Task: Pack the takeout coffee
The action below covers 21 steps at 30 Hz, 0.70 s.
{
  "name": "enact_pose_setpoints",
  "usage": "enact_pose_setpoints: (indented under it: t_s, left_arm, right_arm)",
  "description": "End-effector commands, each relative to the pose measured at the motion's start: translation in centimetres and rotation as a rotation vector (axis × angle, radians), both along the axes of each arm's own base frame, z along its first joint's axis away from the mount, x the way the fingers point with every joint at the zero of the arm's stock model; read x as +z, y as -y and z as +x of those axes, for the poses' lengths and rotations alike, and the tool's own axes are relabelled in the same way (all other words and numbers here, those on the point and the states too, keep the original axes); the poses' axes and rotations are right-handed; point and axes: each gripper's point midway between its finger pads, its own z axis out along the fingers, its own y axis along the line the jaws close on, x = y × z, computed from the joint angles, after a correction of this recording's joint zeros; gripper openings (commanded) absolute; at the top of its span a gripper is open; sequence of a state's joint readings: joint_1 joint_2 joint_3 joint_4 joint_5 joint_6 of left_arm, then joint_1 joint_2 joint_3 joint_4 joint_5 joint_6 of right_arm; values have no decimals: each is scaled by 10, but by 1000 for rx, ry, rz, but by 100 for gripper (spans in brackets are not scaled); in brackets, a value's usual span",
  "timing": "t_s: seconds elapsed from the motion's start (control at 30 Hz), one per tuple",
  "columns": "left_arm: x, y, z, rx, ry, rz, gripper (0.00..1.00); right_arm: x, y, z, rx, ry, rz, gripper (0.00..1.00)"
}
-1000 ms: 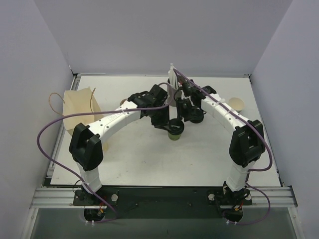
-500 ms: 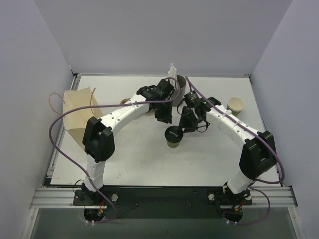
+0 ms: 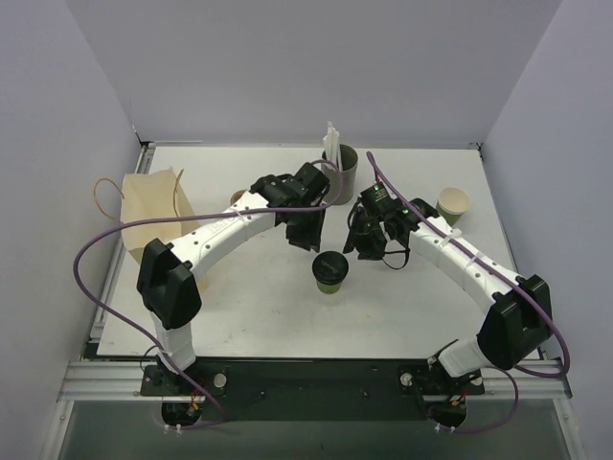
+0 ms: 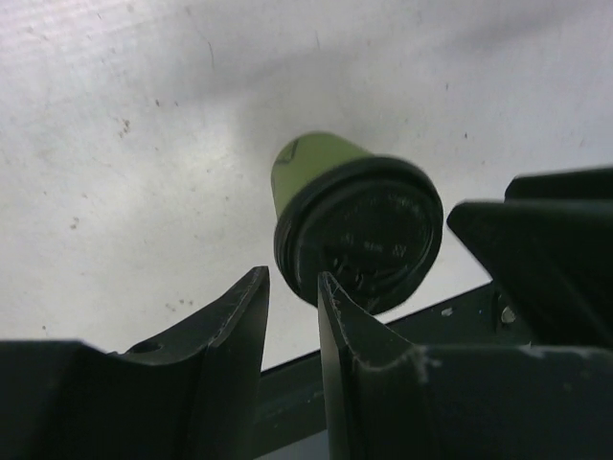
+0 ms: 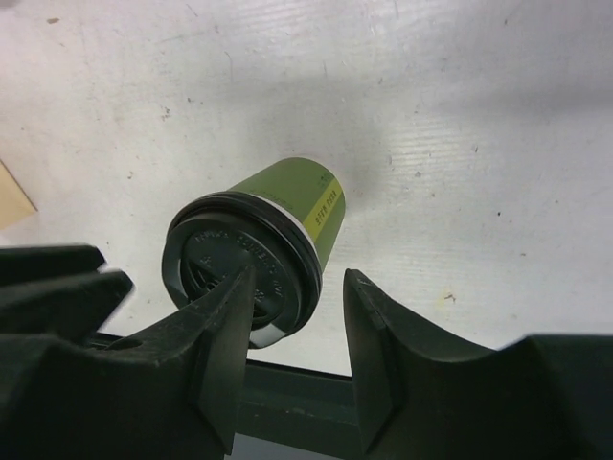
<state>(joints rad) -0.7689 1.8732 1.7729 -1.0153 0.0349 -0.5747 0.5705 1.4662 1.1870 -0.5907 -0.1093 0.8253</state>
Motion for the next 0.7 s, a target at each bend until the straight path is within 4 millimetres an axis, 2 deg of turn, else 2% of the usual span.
enact_pose_setpoints:
  t_s: [0.0, 0.23, 0.47, 0.67]
  left_arm:
    - [17, 4, -33, -32, 11, -50, 37]
    - [10, 18, -41, -39, -2, -72, 37]
    - [-13, 9, -35, -45, 8, 39, 38]
    - [-20, 3, -27, -58, 24, 112, 38]
  right_arm:
    - [36, 2, 13, 79, 147, 3, 37]
    - [19, 1, 6, 143, 142, 5, 27]
    - [5, 2, 0, 165, 121, 0, 25]
    - [-8, -6, -6, 162, 87, 51, 25]
